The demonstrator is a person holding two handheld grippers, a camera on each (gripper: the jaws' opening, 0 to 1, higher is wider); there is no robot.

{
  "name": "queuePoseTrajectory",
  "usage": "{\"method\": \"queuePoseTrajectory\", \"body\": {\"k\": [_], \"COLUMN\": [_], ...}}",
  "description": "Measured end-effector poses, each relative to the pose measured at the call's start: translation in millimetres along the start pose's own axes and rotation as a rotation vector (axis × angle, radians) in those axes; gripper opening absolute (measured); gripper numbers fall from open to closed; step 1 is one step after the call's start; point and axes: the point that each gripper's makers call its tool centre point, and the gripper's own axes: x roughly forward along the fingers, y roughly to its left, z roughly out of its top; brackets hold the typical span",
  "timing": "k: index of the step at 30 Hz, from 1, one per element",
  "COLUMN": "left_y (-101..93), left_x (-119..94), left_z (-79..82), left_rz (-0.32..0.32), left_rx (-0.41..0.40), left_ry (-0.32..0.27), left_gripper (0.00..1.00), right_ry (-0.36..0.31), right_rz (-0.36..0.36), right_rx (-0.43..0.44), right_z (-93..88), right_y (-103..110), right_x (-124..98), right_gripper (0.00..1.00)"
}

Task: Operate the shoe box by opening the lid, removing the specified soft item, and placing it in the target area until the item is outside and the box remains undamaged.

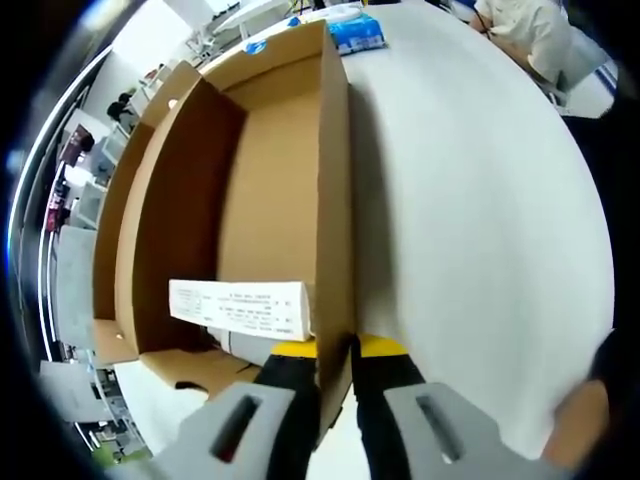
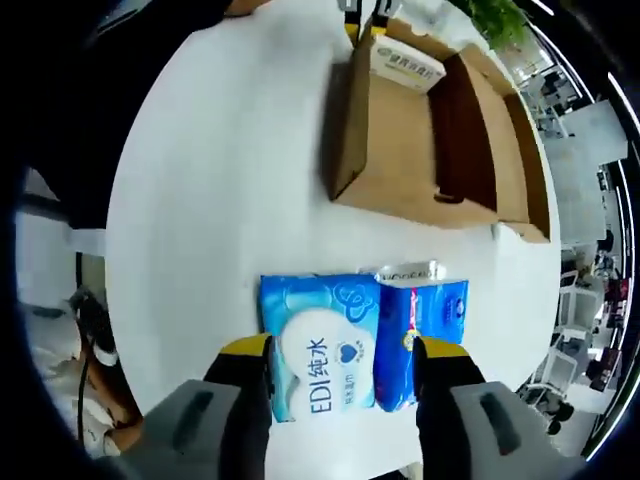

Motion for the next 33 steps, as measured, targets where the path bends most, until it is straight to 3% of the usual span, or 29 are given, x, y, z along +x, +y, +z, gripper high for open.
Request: {"method": "queuePoseTrajectory", "body": {"k": [6,10,14,19,20,25,26,33], "left_y": [0.2,0.3,0.2,0.2,0.3,-0.1,-0.9,-2.7], "left_x": [0,0,0,-1,-1,-1,-1,-2], "left_z": [-0.3,-0.7,-1.1,-1.4,-2.0,-1.6,-1.5,-1.7], "left_rz": [-0.005,-0.007,-0.009,-0.017,-0.018,-0.021,-0.020,-0.019], "left_rx": [0.003,0.001,0.001,0.000,0.001,-0.008,-0.004,-0.002], "left_ry": [-0.001,-0.002,-0.007,-0.020,-0.024,-0.039,-0.040,-0.041], "left_gripper": [0.10,0.10,0.10,0.09,0.09,0.09,0.09,0.09], "right_ry": [-0.094,-0.109,-0.184,-0.208,-0.245,-0.295,-0.319,-0.398], "right_rz": [-0.045,-0.050,-0.075,-0.112,-0.112,-0.097,-0.078,0.022], "right_rx": [-0.015,-0.051,-0.075,-0.146,-0.168,-0.200,-0.229,-0.355], "right_z": [49.6,72.3,104.9,135.8,151.9,186.4,202.4,257.7], "right_y": [-9,-17,-37,-69,-81,-107,-114,-128], "right_x": [-26,-32,-37,-38,-36,-20,-10,28], "right_gripper": [0.54,0.54,0.54,0.53,0.53,0.53,0.53,0.52]}}
